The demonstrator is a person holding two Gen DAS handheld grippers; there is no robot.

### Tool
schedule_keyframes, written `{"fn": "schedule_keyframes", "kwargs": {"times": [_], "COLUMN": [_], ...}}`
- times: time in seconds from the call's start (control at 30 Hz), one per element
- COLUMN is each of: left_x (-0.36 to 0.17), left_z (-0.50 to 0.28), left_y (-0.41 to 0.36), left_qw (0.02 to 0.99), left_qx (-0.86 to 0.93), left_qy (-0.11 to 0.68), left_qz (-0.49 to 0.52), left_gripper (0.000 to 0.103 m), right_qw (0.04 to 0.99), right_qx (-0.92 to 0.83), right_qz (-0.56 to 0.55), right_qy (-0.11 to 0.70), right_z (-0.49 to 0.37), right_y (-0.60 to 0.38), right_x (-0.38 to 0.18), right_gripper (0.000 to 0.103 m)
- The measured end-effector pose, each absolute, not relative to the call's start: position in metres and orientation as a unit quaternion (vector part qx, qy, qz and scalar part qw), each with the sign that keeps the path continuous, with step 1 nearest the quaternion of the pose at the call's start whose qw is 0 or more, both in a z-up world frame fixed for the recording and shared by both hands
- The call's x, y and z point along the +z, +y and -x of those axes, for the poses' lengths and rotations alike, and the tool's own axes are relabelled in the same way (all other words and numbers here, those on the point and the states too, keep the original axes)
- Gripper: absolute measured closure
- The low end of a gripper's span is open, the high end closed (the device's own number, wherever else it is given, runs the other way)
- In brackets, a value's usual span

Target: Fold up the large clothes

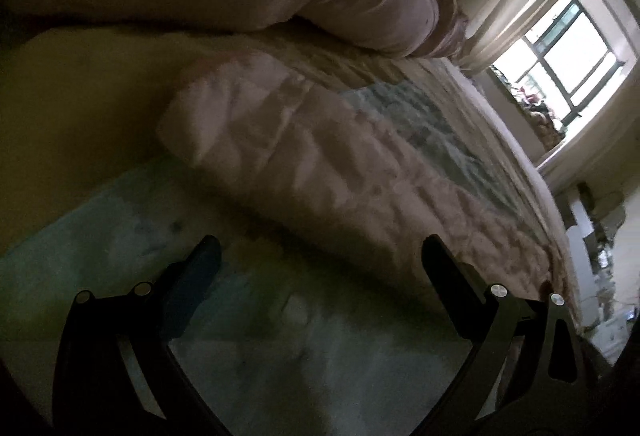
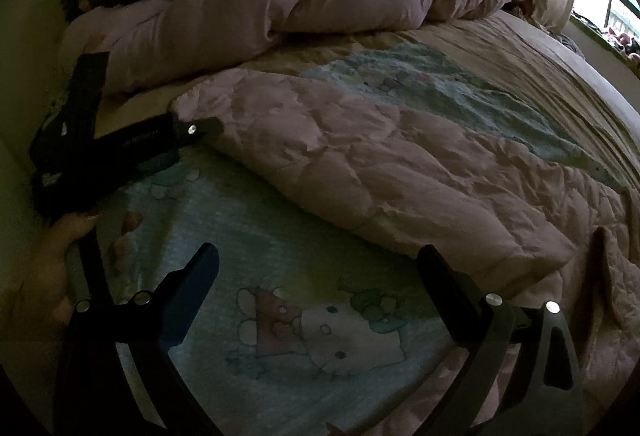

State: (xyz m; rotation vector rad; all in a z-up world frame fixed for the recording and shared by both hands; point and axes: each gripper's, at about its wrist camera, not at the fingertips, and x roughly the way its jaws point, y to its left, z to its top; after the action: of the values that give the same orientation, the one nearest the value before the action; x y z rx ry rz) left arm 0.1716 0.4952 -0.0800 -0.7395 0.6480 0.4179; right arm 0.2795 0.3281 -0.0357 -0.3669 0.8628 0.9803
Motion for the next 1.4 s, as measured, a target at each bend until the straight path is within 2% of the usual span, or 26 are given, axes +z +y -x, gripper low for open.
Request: {"fn": "schedule_keyframes", "kwargs": {"times": [0.1, 0.2, 0.27, 0.3, 0.33, 0.47, 0.87, 1.4], "left_x": [-0.085, -0.091, -0.09, -0.089, -0.088, -0.068, 0.017, 0.097], "left_z": [-0.183, -0.192, -0.196, -0.196, -0.195, -0.189, -0.163, -0.157], "left_y": [0.504, 0.51, 0.513, 0.514, 0.516, 0.514, 0.463, 0.381], "left_qw": [0.859, 0.855, 0.856, 0.857, 0.858, 0.874, 0.924, 0.953], "left_qx": [0.193, 0.198, 0.209, 0.211, 0.212, 0.206, 0.185, 0.153], "left_qy": [0.301, 0.297, 0.293, 0.29, 0.284, 0.259, 0.18, 0.151], "left_qz": [0.366, 0.376, 0.371, 0.371, 0.371, 0.355, 0.283, 0.215], "left_gripper": [0.014, 0.029, 0.053, 0.058, 0.069, 0.087, 0.091, 0.092], "right_qw": [0.781, 0.783, 0.784, 0.784, 0.786, 0.791, 0.82, 0.852], "right_qx": [0.449, 0.444, 0.442, 0.441, 0.441, 0.437, 0.415, 0.384], "right_qz": [0.163, 0.158, 0.154, 0.152, 0.149, 0.14, 0.087, 0.023], "right_qy": [0.402, 0.407, 0.408, 0.409, 0.408, 0.405, 0.384, 0.355], "right_z": [-0.285, -0.29, -0.291, -0.292, -0.292, -0.294, -0.302, -0.302], "right_y": [0.327, 0.324, 0.321, 0.319, 0.316, 0.307, 0.243, 0.136], "right_x": [-0.037, -0.039, -0.039, -0.039, -0.038, -0.032, 0.004, 0.051], "right_gripper": [0.004, 0.004, 0.004, 0.004, 0.004, 0.004, 0.004, 0.004]}}
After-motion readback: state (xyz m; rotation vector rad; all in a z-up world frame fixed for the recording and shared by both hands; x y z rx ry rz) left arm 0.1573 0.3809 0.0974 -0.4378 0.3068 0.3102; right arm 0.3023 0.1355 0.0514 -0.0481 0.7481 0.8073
